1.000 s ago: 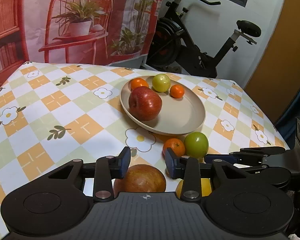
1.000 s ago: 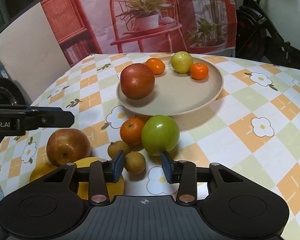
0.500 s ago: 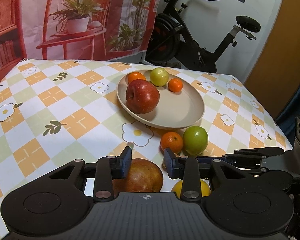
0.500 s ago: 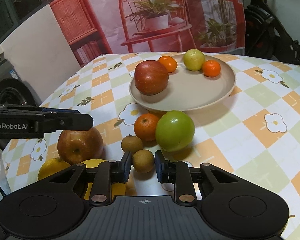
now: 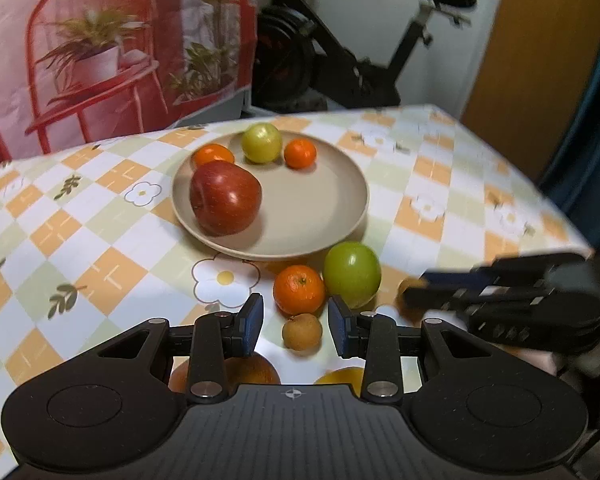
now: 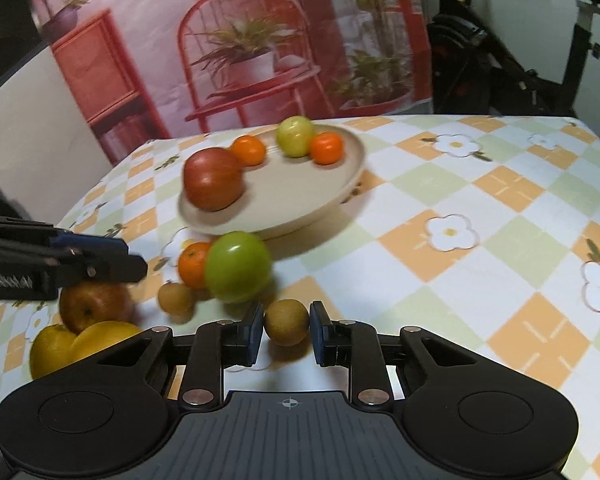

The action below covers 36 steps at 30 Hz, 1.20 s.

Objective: Organize fruits
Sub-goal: 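Close the left tool on another brown kiwi while the right tool lifts its kiwi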

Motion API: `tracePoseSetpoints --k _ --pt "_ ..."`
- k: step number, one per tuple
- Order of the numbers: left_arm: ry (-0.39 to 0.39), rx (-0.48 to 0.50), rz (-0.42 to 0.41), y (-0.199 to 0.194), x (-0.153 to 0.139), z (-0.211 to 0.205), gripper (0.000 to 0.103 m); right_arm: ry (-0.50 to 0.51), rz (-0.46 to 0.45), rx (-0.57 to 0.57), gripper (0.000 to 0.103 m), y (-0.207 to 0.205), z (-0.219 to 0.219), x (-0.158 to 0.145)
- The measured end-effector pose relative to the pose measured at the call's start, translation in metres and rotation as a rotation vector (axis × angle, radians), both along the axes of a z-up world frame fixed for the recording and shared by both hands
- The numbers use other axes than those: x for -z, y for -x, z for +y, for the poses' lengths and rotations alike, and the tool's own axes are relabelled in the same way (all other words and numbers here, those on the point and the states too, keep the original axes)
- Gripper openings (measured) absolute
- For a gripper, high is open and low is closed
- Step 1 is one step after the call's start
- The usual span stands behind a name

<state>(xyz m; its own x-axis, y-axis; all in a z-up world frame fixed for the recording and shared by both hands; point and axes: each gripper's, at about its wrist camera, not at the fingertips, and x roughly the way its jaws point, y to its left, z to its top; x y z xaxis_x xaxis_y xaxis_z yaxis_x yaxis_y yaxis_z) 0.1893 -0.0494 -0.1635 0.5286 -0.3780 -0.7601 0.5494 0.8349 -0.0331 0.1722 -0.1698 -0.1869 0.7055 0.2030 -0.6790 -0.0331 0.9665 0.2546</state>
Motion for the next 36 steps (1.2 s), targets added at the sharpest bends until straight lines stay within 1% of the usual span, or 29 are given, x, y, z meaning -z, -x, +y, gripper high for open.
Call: tracePoseSetpoints --k 5,10,15,20,22,24,27,31,36 --pt "-0.082 0.060 0.032 -0.006 0.007 -0.014 0.038 0.008 -0.016 0.026 0.023 0.004 -0.012 0.001" --pt "-0.120 0.086 0.082 -0.018 0.013 -0.022 0.038 0.001 -0.022 0.044 0.023 0.006 -0.021 0.003" --pt "-0.203 0.131 0.105 -0.024 0.022 -0.032 0.038 -0.001 -0.028 0.064 0.023 0.008 -0.028 0.003" --pt "-0.246 0.161 0.111 -0.024 0.029 -0.039 0.038 -0.018 -0.033 0.078 0.023 0.008 -0.033 0.005" --pt "-0.254 0.161 0.115 -0.024 0.033 -0.041 0.038 -0.016 -0.034 0.077 0.023 0.009 -0.033 0.005" --pt "-0.246 0.156 0.114 -0.025 0.033 -0.040 0.037 -0.017 -0.035 0.077 0.023 0.009 -0.033 0.005" --pt "-0.240 0.148 0.114 -0.025 0.033 -0.040 0.029 -0.021 -0.036 0.078 0.023 0.008 -0.034 0.006" --pt "-0.232 0.133 0.110 -0.025 0.033 -0.038 0.029 -0.020 -0.036 0.078 0.023 0.008 -0.034 0.006" --pt "-0.202 0.110 0.108 -0.026 0.029 -0.033 0.029 -0.017 -0.035 0.078 0.023 0.008 -0.035 0.006"
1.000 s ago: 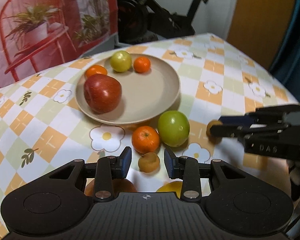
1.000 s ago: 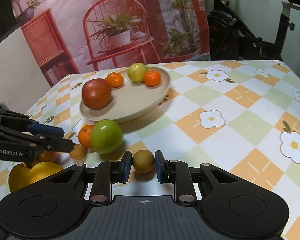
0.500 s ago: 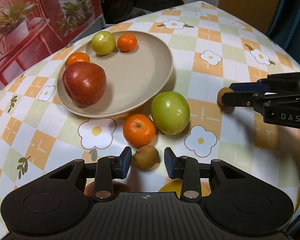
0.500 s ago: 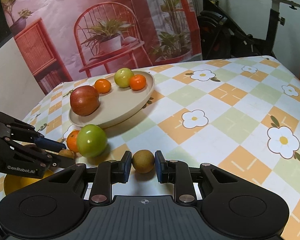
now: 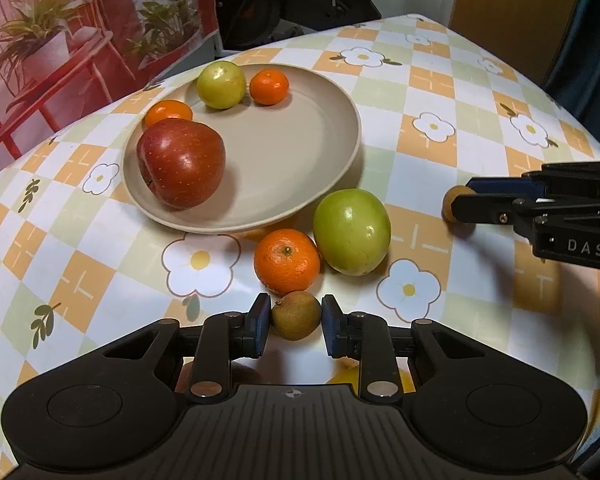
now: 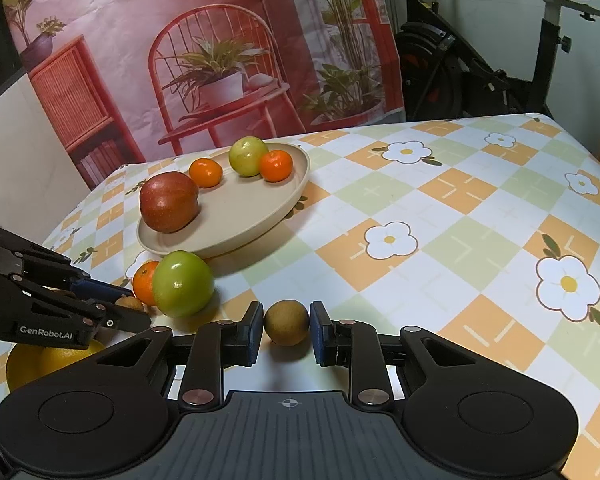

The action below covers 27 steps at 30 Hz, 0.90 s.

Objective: Organize fruits
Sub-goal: 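Carry both kiwis onto the plate and open both tools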

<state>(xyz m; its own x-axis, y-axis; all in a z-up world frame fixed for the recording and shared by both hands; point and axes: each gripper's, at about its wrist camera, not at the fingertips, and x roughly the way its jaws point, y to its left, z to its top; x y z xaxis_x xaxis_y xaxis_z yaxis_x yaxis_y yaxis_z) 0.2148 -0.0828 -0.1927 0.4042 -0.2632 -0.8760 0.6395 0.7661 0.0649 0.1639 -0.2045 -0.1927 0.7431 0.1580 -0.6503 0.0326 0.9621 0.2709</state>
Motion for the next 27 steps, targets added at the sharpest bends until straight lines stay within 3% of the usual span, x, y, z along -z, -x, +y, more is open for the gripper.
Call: tracePoseSetpoints --k 15,27 --pt "0.083 -0.044 -0.052 0.001 -0.024 0.012 0.029 0.032 -0.021 -0.019 0.023 -0.006 0.008 -0.010" --pt "0.167 -0.149 -0.097 -0.030 -0.043 0.018 0.029 0.076 -0.092 -0.088 0.023 -0.048 0.021 -0.034"
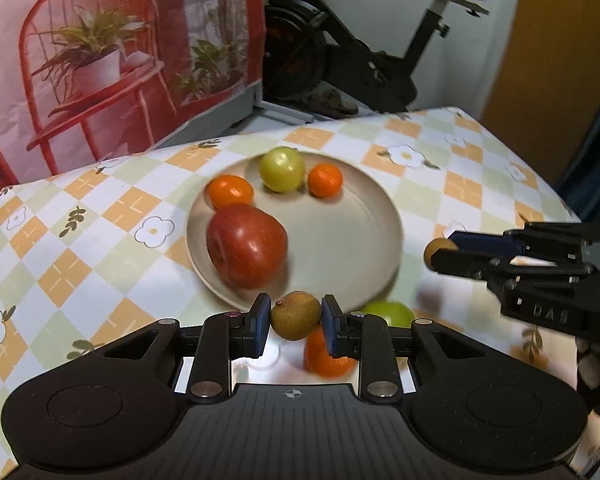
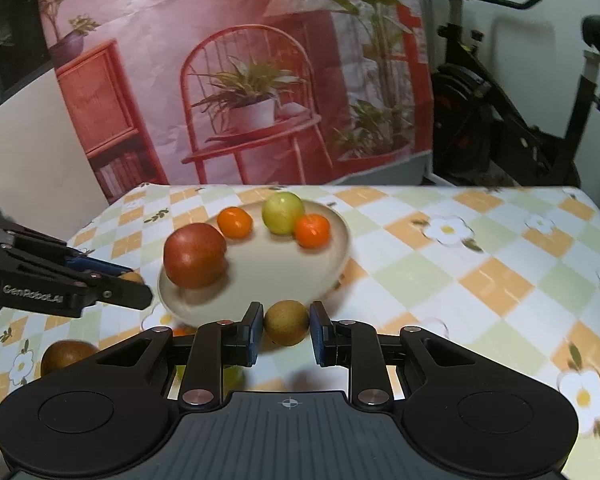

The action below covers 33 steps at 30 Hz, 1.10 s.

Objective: Organize fruits
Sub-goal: 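Carry both kiwis onto the plate and open both tools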

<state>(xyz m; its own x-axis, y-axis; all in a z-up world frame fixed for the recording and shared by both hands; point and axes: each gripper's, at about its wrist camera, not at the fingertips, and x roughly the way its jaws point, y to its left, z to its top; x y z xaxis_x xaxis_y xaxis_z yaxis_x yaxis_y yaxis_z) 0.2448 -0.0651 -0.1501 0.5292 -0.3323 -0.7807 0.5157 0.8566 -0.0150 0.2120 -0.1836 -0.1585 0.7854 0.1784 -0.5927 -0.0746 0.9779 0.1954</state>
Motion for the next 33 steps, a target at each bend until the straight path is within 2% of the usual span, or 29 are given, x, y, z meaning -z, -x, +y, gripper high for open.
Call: tracePoseSetpoints --k 6,11,16,23,27,33 --pt "0.017 -0.026 0.055 -0.023 0.017 -0.008 0.029 0.023 0.017 -0.032 0.023 -0.026 0.008 0.003" --pt "0.004 -0.027 0.065 -0.033 0.027 -0.013 0.029 0.034 0.033 -0.056 0.023 -0.037 0.012 0.008" --pt "-0.039 -0.032 0.050 -0.038 0.033 -0.014 0.029 0.043 0.047 -0.072 0.023 -0.043 0.016 0.013" --pt "-0.058 -0.050 0.031 -0.045 0.035 -0.002 0.029 0.064 0.064 -0.087 0.023 -0.051 0.021 0.016" --pt "-0.089 -0.055 0.003 -0.051 0.036 -0.004 0.029 0.083 0.070 -0.084 0.023 -0.057 0.022 0.019" --pt "-0.098 -0.086 0.004 -0.062 0.043 -0.009 0.029 0.124 0.071 -0.050 0.023 -0.075 0.016 0.022"
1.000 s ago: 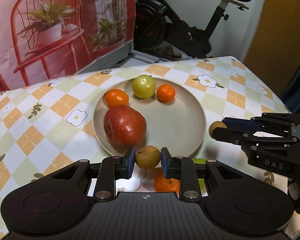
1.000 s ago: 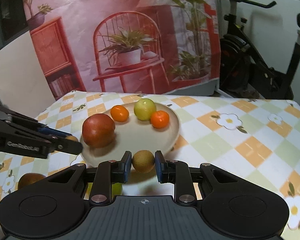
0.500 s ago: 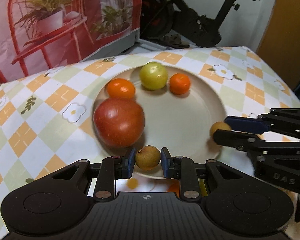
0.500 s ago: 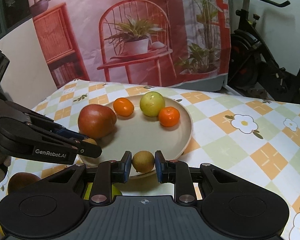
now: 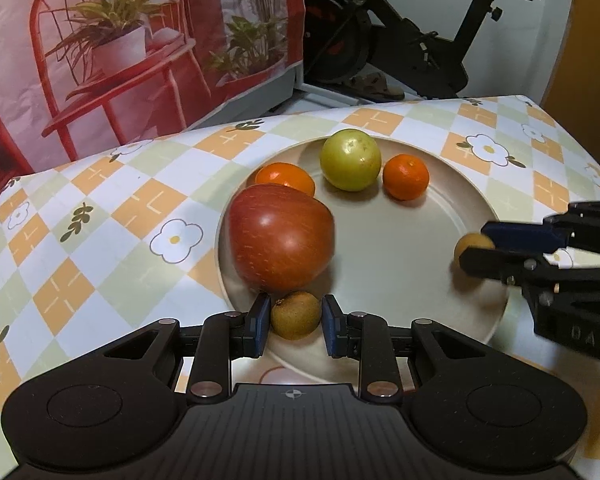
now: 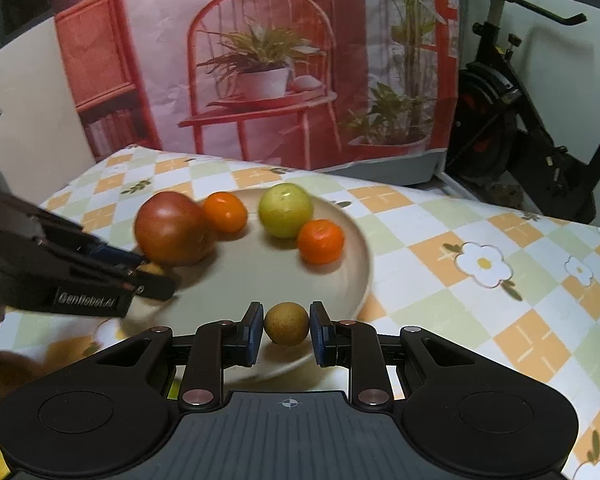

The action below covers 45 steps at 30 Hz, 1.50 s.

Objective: Organize fruits
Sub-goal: 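Carry both kiwis onto the plate and open both tools, then grasp the large green apple with the right tool while the left tool grasps a tangerine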

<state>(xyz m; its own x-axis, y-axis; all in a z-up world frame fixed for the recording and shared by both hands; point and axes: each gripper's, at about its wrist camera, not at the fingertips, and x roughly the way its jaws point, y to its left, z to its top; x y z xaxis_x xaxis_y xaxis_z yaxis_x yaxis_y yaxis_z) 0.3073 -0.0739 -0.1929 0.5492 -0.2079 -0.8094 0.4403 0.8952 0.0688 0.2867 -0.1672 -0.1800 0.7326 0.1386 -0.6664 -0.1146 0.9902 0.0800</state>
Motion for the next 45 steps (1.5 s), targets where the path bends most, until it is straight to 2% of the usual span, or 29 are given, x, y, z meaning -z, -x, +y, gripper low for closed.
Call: tracePoseSetpoints --k 3,6,8,10,12,19,27,45 --pt "0.024 -0.017 0.014 -0.004 -0.001 0.003 0.030 0.003 0.001 0.027 0.024 -0.003 -0.003 0.000" --pt "0.074 -0.034 0.035 -0.005 -0.004 0.011 0.030 -0.006 -0.013 0.028 0.035 0.001 -0.005 -0.005" --pt "0.097 -0.040 0.049 -0.004 -0.006 0.013 0.034 -0.014 -0.022 0.027 0.035 0.004 -0.006 -0.009" --pt "0.105 -0.030 0.042 0.000 -0.011 0.012 0.045 -0.031 -0.031 0.028 0.035 0.009 -0.007 -0.014" --pt "0.097 -0.018 0.017 0.006 -0.017 0.011 0.051 -0.045 -0.037 0.028 0.035 0.014 -0.007 -0.018" --pt "0.113 0.025 -0.007 0.027 -0.034 0.018 0.051 -0.097 -0.051 0.047 0.035 0.036 -0.008 -0.026" --pt "0.119 0.050 -0.012 0.046 -0.043 0.033 0.051 -0.116 -0.033 0.042 0.035 0.059 0.002 -0.021" --pt "0.133 0.032 0.022 0.058 -0.029 0.050 0.050 -0.102 0.017 -0.059 0.037 0.072 0.035 -0.014"
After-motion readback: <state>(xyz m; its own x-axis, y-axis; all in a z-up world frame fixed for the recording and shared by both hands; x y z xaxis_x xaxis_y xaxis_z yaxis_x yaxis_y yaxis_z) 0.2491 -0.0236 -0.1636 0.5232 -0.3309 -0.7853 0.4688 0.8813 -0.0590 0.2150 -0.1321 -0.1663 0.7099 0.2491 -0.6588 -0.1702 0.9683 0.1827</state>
